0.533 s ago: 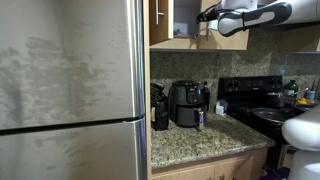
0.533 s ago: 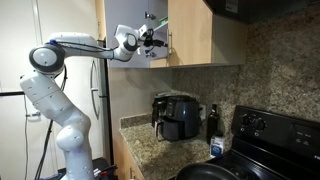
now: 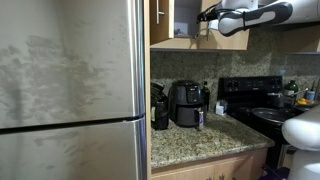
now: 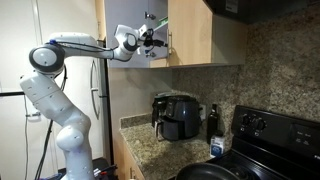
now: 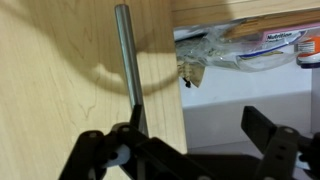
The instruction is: Open the right door of the top cabinet
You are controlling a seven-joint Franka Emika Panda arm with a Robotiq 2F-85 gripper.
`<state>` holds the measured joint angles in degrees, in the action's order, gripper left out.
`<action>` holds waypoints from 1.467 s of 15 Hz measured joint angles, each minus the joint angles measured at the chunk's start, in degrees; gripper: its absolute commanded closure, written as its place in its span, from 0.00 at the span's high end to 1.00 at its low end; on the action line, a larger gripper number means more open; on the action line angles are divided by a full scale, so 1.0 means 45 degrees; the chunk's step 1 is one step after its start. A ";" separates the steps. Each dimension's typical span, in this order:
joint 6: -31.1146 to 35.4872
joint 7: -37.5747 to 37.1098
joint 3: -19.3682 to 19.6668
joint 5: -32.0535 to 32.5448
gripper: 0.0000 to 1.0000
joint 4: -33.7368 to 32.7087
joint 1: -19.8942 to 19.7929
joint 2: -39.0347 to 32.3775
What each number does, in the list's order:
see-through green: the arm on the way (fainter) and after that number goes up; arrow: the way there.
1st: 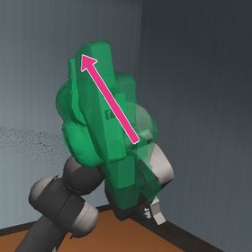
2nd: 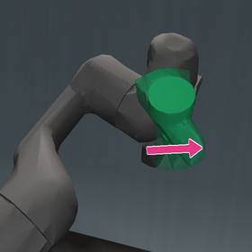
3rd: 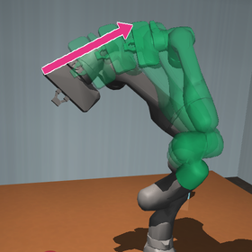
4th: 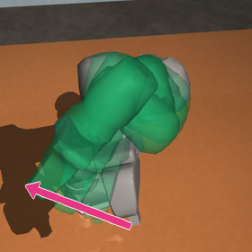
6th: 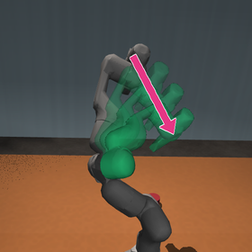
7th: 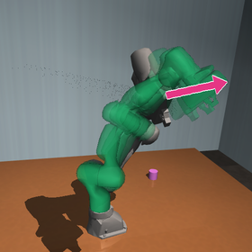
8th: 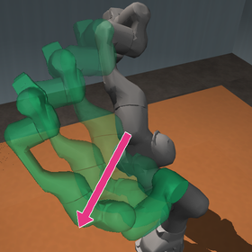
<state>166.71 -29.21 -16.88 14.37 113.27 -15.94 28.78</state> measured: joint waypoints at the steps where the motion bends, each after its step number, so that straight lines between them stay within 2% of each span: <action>1: 0.0000 0.0000 0.0000 0.0000 1.00 0.0000 0.0000 0.0000; 3: -0.0062 0.0143 0.0203 -0.0420 1.00 0.0034 0.0215 0.0065; 6: 0.2051 0.1985 0.1802 -0.1698 1.00 0.1451 0.2186 0.1436; 7: 0.2894 0.2184 0.2068 -0.2002 1.00 0.2087 0.2466 0.2085; 9: 0.3486 0.2210 0.2140 -0.2231 1.00 0.3015 0.2488 0.3177; 13: 0.3456 0.2275 0.2065 -0.2360 1.00 0.3452 0.2405 0.3620; 15: 0.3301 0.2346 0.1610 -0.2625 1.00 0.3270 0.1694 0.3393; 18: 0.2766 0.2346 0.0724 -0.2759 1.00 0.2326 0.0569 0.2226; 22: 0.2350 0.2400 0.0093 -0.2737 1.00 0.1109 -0.0003 0.0885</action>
<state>177.29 -18.41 -16.46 2.06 118.26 -15.95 32.76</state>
